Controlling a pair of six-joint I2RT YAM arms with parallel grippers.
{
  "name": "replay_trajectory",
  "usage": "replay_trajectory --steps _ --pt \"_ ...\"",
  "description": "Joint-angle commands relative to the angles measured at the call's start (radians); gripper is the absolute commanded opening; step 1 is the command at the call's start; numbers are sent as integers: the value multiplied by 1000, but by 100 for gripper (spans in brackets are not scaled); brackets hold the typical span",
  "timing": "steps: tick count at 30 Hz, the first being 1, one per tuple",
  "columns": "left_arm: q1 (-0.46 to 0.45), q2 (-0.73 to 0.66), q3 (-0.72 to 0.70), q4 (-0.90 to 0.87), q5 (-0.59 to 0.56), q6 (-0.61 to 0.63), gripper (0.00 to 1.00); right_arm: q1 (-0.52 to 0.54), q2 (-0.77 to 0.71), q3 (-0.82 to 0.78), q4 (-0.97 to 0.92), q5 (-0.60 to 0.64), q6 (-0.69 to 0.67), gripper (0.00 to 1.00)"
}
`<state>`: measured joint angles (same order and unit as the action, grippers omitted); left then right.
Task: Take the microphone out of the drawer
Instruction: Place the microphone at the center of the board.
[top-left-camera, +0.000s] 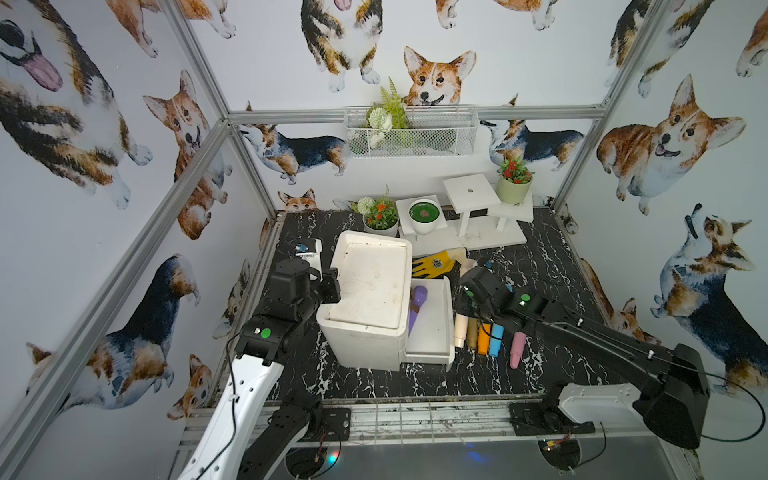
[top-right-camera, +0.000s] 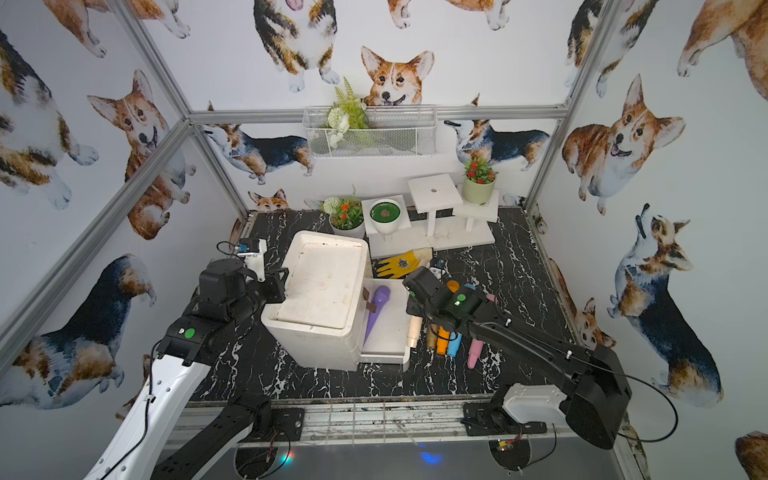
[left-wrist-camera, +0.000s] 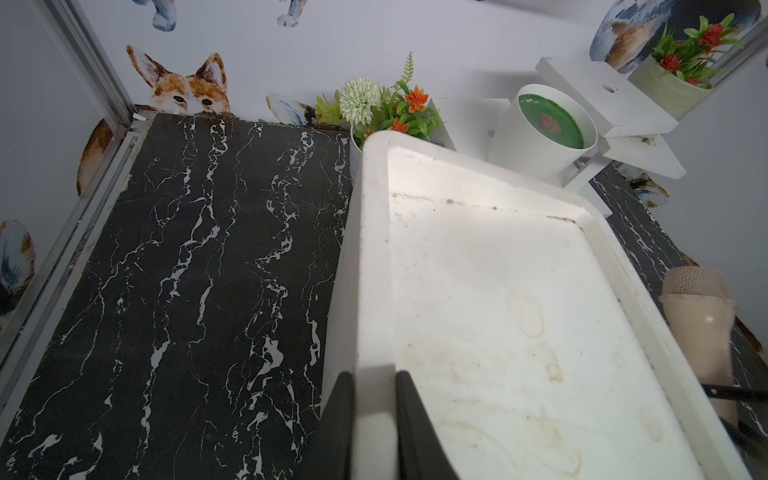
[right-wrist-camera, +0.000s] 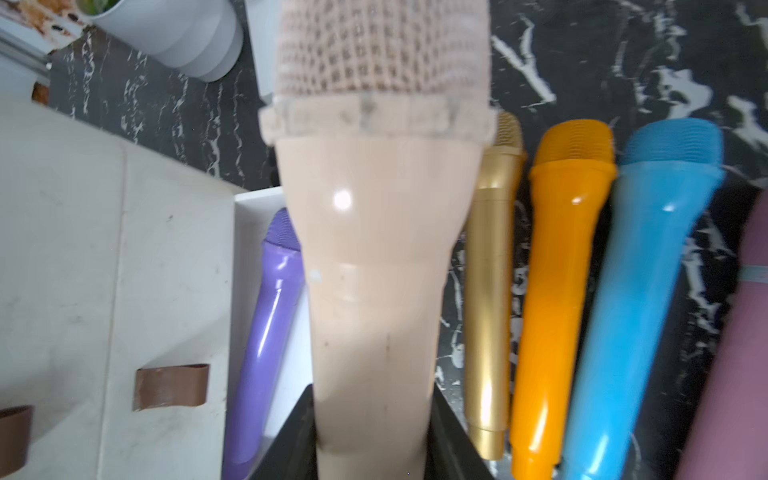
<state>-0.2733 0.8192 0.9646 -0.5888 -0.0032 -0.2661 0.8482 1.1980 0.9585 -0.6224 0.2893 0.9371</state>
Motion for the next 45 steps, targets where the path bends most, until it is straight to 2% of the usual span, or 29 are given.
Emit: replay_trajectory --steps 1,9,16,21,32,38,45 --pt "2 12 -2 -171 0 -10 6 -75 -129 -75 -54 36 -45 20" --pt "2 17 -1 -171 3 -8 6 -349 -391 -231 -107 -51 -107 20" --pt "2 23 0 -169 8 -11 6 -534 -478 -274 -174 -126 -182 20" --pt "3 24 3 -169 11 -11 6 -593 -422 -248 -235 -70 -260 19" --pt "2 14 -4 -169 9 -17 6 -616 -192 -182 -266 85 -377 20" --pt "2 12 -4 -174 5 -13 6 -674 -127 -199 -205 67 -400 22" --pt "2 12 -9 -167 9 -21 6 -742 -34 -240 -107 -47 -433 22"
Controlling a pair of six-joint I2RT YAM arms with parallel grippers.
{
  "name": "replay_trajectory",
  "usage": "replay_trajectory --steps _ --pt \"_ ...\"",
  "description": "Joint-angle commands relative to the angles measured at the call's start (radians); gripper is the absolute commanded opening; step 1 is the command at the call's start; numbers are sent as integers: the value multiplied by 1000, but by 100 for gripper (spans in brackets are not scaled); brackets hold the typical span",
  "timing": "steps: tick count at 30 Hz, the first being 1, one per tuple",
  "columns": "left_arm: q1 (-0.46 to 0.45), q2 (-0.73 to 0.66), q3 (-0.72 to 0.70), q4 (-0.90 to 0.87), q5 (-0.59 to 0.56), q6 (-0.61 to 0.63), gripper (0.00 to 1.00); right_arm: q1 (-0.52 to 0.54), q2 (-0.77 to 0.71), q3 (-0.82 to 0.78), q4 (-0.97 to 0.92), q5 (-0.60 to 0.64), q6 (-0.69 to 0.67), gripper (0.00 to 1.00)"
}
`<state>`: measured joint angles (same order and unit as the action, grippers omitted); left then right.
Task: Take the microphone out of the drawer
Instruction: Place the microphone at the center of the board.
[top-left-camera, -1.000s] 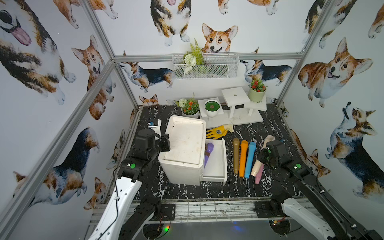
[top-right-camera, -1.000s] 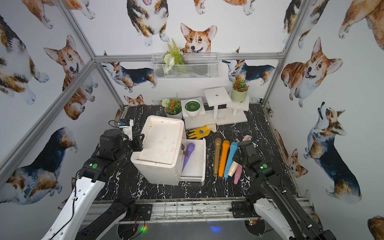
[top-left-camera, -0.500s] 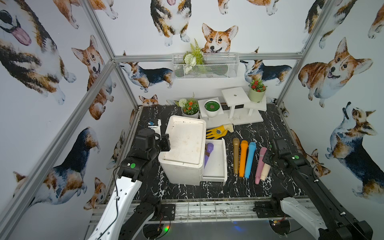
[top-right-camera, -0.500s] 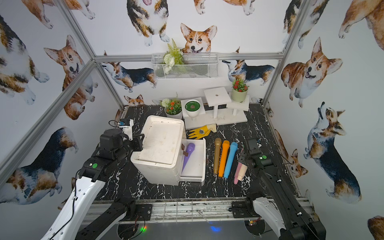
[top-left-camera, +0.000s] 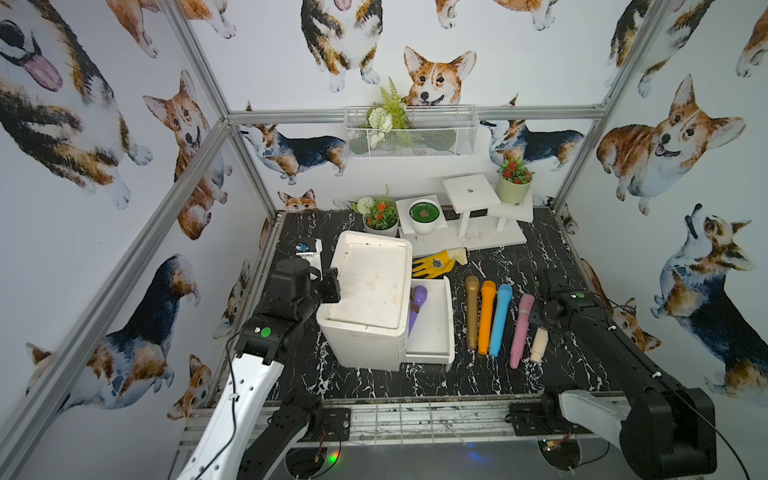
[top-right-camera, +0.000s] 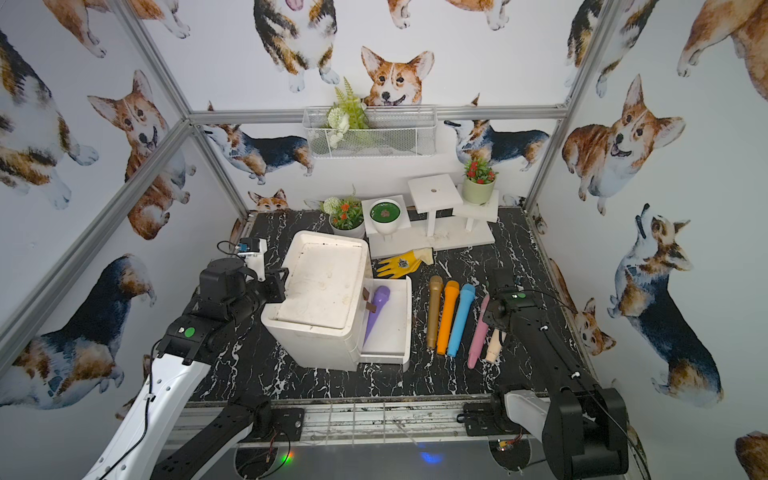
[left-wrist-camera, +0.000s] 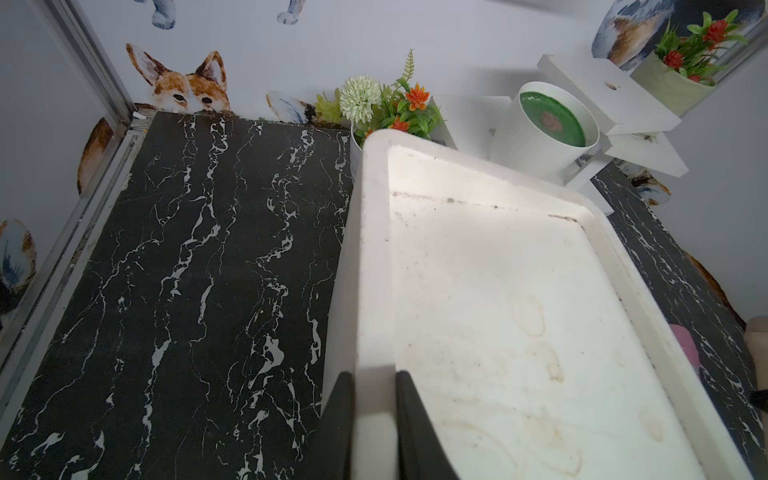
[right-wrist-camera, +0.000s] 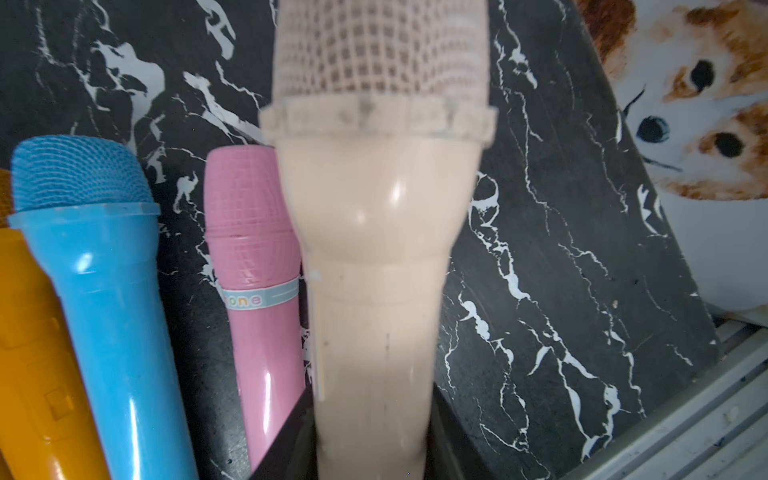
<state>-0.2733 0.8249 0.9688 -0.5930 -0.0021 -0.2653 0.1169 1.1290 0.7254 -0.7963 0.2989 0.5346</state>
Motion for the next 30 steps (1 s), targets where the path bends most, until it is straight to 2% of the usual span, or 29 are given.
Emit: replay_trajectory --steps 1,16,30 --pt "2 8 -12 -163 7 -25 6 -17 55 0 70 -66 -36 23" --pt "2 3 -14 -168 4 -23 6 -54 307 78 85 -186 -107 24" --pt "2 16 -9 -162 2 -18 6 -54 351 89 101 -259 -139 39"
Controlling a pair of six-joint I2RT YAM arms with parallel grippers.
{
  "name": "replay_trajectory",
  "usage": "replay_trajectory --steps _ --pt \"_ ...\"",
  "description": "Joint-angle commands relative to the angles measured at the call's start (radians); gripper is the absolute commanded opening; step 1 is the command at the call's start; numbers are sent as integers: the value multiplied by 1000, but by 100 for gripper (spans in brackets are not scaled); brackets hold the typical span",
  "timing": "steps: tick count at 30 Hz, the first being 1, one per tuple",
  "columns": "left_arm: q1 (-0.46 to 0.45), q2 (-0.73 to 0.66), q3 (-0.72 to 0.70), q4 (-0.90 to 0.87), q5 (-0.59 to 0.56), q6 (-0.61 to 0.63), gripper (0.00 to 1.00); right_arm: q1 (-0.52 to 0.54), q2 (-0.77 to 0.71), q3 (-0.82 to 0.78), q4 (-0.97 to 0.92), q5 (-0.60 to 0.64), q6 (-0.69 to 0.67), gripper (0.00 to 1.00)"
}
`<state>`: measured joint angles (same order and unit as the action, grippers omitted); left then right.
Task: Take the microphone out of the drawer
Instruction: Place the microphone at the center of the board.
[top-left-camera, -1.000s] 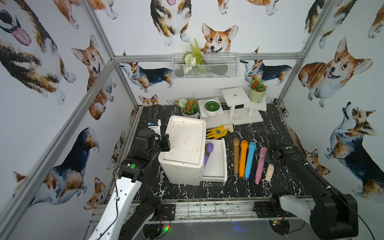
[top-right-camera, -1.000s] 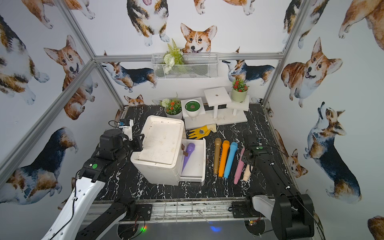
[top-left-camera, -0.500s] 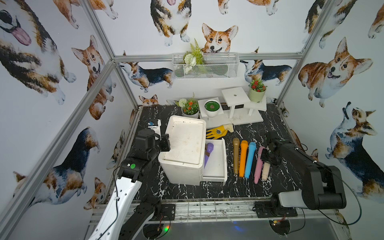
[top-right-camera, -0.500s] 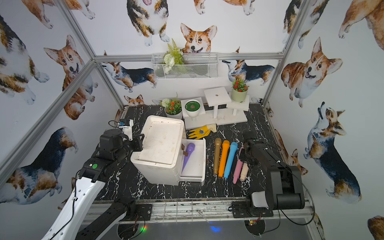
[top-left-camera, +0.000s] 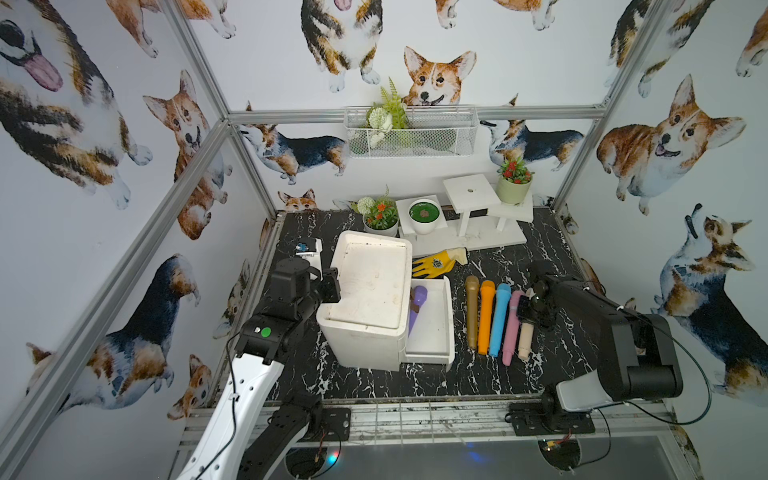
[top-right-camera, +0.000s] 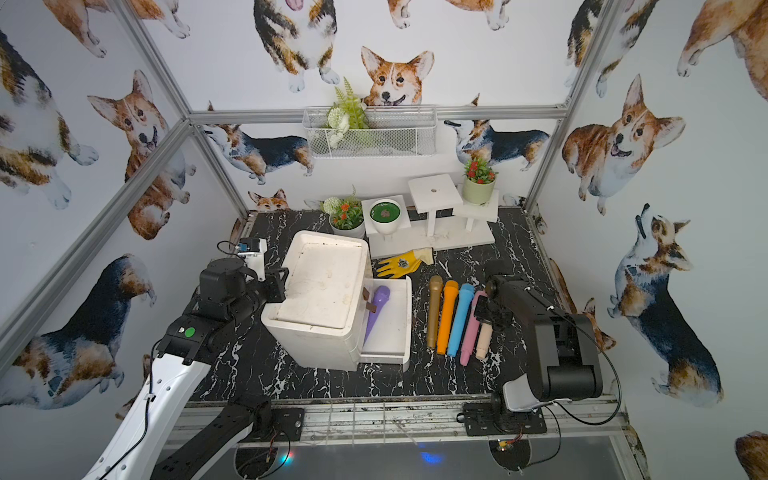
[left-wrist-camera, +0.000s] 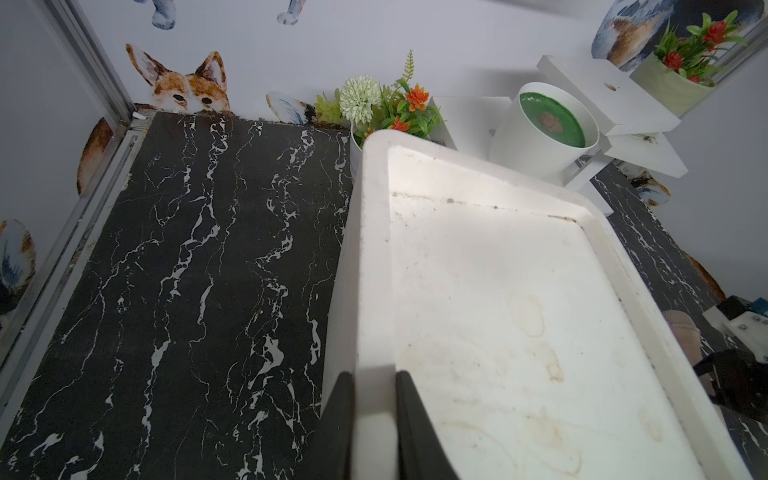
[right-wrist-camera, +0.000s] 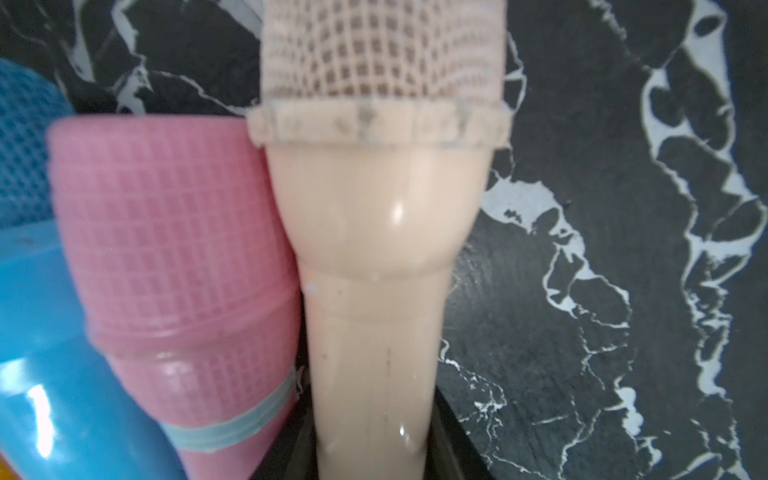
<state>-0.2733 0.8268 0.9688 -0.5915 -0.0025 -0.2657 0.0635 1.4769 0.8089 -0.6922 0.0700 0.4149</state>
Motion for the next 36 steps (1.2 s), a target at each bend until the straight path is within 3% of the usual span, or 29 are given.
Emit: replay_trajectory --steps 1,8,16,36 --pt "2 15 -8 -164 2 -17 6 0 3 6 -3 -30 -19 40" --pt "2 21 -4 -160 4 -17 7 -1 -3 0 -6 -30 -14 47" --pt "2 24 1 -159 6 -15 7 0 -43 -19 -9 -21 -1 48" --pt "2 22 -7 -160 10 -31 7 0 -341 -103 13 -95 50 50"
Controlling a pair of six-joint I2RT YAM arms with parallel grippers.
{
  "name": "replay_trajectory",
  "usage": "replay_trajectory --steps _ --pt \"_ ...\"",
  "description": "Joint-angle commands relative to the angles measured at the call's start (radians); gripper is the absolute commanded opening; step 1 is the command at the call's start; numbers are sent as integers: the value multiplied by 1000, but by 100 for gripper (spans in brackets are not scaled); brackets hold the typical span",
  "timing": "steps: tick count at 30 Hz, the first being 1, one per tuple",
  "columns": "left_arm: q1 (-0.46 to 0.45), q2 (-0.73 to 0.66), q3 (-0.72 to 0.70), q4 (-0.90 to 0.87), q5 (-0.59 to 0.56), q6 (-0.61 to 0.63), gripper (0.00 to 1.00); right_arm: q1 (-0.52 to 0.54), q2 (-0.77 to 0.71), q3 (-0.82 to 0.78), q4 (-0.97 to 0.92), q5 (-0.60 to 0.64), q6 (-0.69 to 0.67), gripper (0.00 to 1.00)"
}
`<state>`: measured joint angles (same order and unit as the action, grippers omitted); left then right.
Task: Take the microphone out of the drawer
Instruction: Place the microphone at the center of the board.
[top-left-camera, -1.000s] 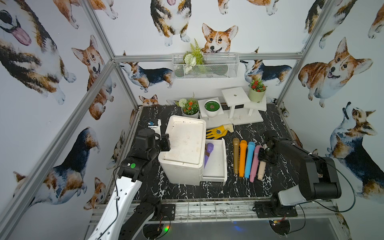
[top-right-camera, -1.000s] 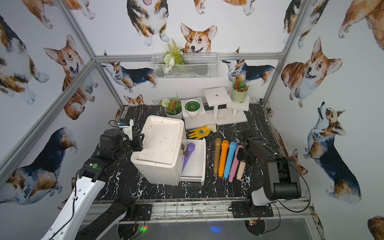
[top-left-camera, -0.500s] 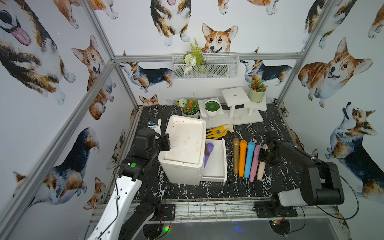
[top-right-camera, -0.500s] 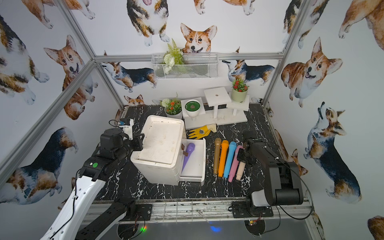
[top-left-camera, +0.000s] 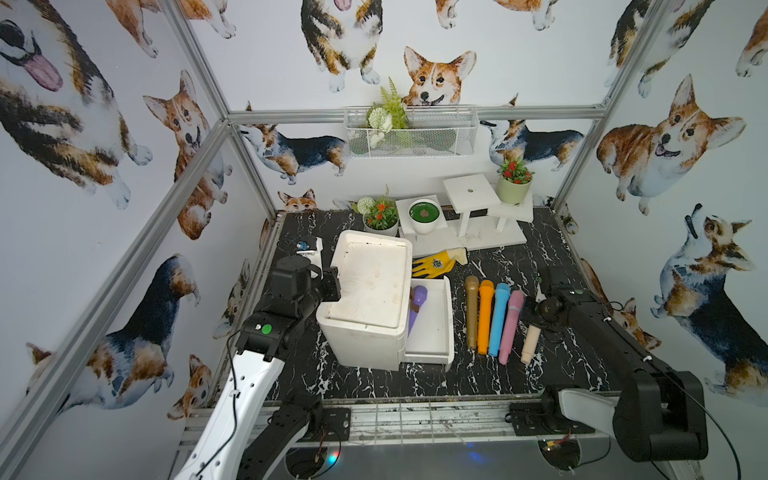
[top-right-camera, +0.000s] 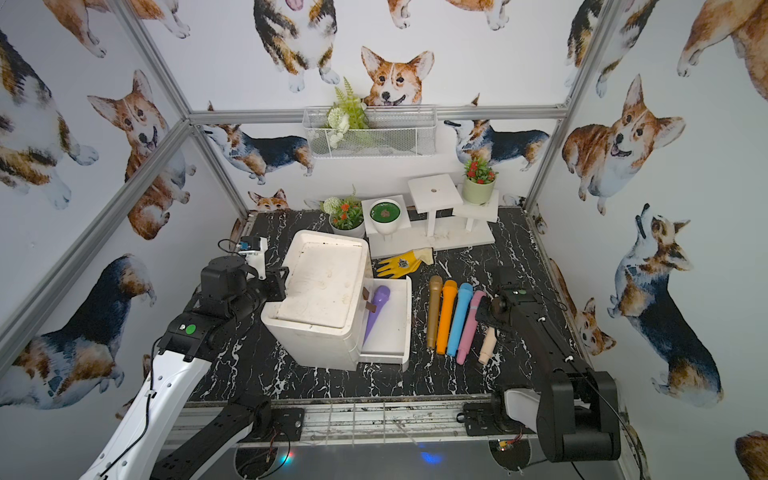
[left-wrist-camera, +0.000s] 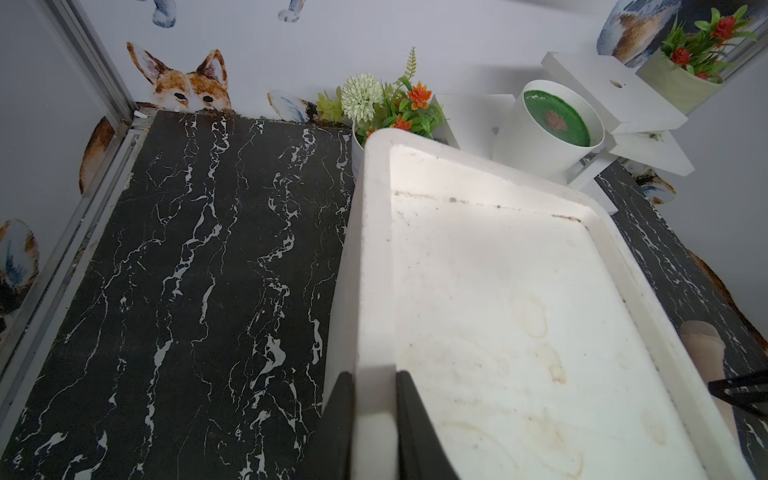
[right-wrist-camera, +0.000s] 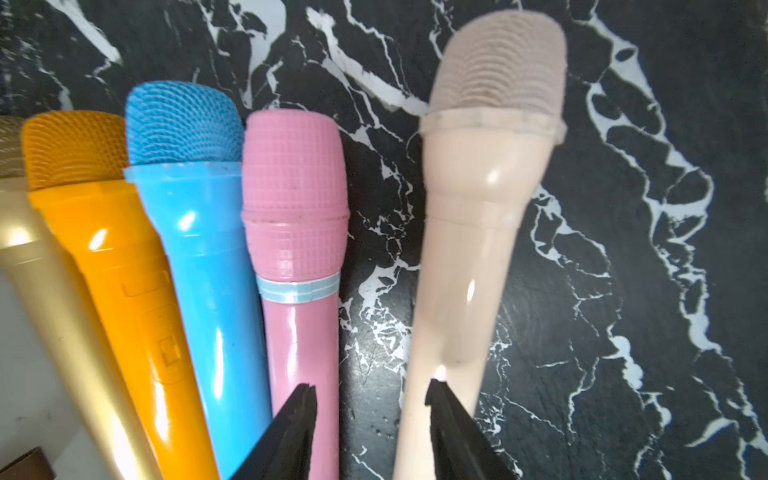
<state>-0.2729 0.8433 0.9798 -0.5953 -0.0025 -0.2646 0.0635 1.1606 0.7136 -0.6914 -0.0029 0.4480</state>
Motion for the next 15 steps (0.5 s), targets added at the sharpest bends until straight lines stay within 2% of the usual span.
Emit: replay_trajectory --steps 1,6,8,11,12,15 --pt "1 5 -19 -156 10 -32 7 0 -31 -10 13 -18 19 50" --pt "1 -1 -23 -161 8 -32 7 0 -33 -25 9 2 28 50" --pt "1 -3 -20 -161 8 -32 7 0 -33 -16 -37 97 54 50" --pt "2 -4 -22 -162 8 -32 7 -2 -33 -13 -71 212 101 56" --pt "1 -5 -23 -162 9 -30 7 -8 -74 -12 -78 247 117 58" --pt "1 -7 -25 -165 7 -27 7 -30 -116 -13 -75 243 124 59"
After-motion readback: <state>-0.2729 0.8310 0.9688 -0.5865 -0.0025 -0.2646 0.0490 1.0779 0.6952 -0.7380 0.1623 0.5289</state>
